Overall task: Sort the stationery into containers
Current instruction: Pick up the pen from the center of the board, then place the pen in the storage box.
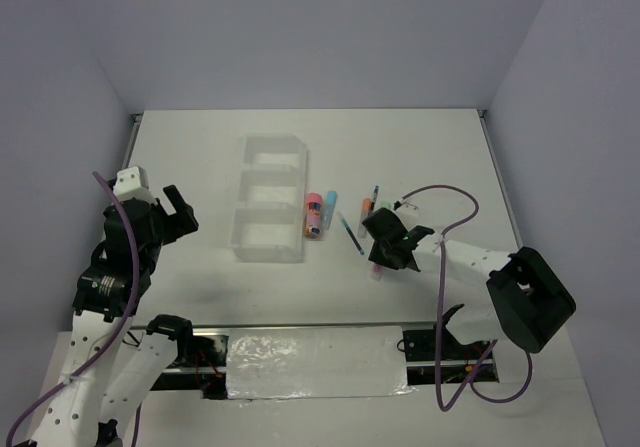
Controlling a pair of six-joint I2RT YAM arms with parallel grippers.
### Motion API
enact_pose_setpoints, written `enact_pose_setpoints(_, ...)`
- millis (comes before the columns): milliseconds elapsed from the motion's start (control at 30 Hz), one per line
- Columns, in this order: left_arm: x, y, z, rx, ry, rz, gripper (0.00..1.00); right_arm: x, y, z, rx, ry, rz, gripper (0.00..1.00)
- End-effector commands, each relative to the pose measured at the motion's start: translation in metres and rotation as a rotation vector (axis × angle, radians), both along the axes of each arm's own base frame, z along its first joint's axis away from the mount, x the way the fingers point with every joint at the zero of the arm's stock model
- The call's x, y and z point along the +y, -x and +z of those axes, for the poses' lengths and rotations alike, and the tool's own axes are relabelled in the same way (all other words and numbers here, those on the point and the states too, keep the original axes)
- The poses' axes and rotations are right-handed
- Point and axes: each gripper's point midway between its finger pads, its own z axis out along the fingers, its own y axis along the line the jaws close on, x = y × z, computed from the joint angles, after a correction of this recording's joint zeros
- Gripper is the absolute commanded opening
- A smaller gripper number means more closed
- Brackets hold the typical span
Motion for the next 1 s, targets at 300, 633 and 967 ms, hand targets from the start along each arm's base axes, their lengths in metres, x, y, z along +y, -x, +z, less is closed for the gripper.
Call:
enact_pose_setpoints(300,-0.005,-0.008,0.011,-0.043,-0.004,-0.032,0.99,0.078,-0.022,0.095,-0.302,-0.134,0.465,0.23)
enact_pose_setpoints(633,-0.001,-0.008,0.01,-0.037,-0.01,-0.005,0.99,0.208,-0.026,0.161,-0.548,0.056,1.335,0.27)
enact_pose_setpoints(967,-0.004,-0.012,0.007,-0.024,-0.011,-0.023,0.99,0.278,-0.064,0.133,-0.45,0.124,1.57,0.28)
